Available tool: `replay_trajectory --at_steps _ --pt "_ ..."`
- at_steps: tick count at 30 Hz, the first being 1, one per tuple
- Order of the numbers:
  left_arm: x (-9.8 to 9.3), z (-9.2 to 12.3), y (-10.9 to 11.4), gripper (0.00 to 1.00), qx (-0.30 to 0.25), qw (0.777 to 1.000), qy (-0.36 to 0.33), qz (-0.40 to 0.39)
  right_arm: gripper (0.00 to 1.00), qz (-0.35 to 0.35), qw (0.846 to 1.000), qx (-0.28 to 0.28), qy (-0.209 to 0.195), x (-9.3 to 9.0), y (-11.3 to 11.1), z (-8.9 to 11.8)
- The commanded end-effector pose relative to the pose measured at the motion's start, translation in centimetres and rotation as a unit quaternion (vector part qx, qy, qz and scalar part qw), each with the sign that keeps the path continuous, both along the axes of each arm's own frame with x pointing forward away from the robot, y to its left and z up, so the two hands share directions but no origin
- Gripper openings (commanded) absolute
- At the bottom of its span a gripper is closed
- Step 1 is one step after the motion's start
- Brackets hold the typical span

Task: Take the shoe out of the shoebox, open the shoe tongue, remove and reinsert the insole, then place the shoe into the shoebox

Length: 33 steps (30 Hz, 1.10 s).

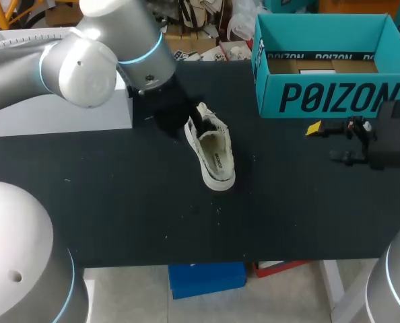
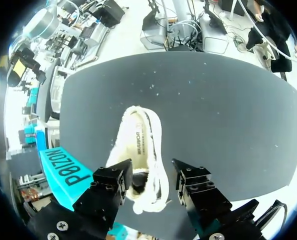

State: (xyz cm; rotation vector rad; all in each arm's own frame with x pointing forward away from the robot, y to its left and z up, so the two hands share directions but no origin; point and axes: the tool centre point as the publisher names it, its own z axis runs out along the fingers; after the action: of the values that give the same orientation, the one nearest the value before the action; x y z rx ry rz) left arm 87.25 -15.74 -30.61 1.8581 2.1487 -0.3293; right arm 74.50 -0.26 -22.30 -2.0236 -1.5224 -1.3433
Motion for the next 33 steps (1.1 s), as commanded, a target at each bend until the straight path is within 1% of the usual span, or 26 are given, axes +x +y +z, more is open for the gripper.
replay_trajectory --at_steps 1,2,4,5,6,7,12,18,22,25,28,30,31,33 --pt "0.1 0.0 0.7 0.56 0.005 1.000 -0.005 0.001 1.00 0.000 1.000 0.000 0.001 0.0 0.0 0.0" --pt "0.1 -0.1 0.8 0.60 0.006 1.000 -0.005 0.001 1.00 0.000 1.000 0.000 0.001 0.0 0.0 0.0" --pt "0.2 -0.1 0.8 0.63 0.011 1.000 -0.007 -0.001 1.00 0.000 1.000 0.000 0.001 0.0 0.0 0.0" --pt "0.3 -0.2 0.8 0.70 0.011 1.000 -0.007 -0.001 1.00 0.000 1.000 0.000 0.001 0.0 0.0 0.0" --pt "0.3 -0.2 0.8 0.74 0.011 1.000 -0.007 -0.001 1.00 0.000 1.000 0.000 0.001 0.0 0.0 0.0" --pt "0.4 -0.3 0.8 0.75 0.012 1.000 -0.007 -0.001 1.00 0.000 1.000 0.000 0.001 0.0 0.0 0.0" --pt "1.0 -1.0 0.6 0.74 0.021 1.000 -0.008 -0.001 1.00 0.000 1.000 0.000 0.001 0.0 0.0 0.0" --pt "2.0 -2.2 0.5 0.65 0.032 0.999 -0.005 -0.002 1.00 0.000 1.000 0.000 0.001 0.0 0.0 0.0" --pt "2.5 -3.2 0.2 0.64 0.035 0.999 0.000 -0.003 1.00 0.000 1.000 0.000 0.001 0.0 0.0 0.0" --pt "2.9 -4.0 -0.1 0.65 0.038 0.999 0.006 -0.006 1.00 0.000 1.000 0.000 0.001 0.0 0.0 0.0" --pt "3.1 -4.7 -0.4 0.65 0.040 0.999 0.010 -0.008 1.00 0.000 1.000 0.000 0.001 0.0 0.0 0.0" --pt "3.3 -5.1 -0.6 0.63 0.043 0.999 0.014 -0.010 1.00 0.000 1.000 0.000 0.001 0.0 0.0 0.0" --pt "3.3 -5.3 -0.6 0.63 0.044 0.999 0.015 -0.011 1.00 0.000 1.000 0.000 0.001 0.0 0.0 0.0" --pt "3.0 -5.6 -0.8 0.60 0.048 0.999 0.017 -0.013 1.00 0.000 1.000 0.000 0.001 0.0 0.0 0.0"
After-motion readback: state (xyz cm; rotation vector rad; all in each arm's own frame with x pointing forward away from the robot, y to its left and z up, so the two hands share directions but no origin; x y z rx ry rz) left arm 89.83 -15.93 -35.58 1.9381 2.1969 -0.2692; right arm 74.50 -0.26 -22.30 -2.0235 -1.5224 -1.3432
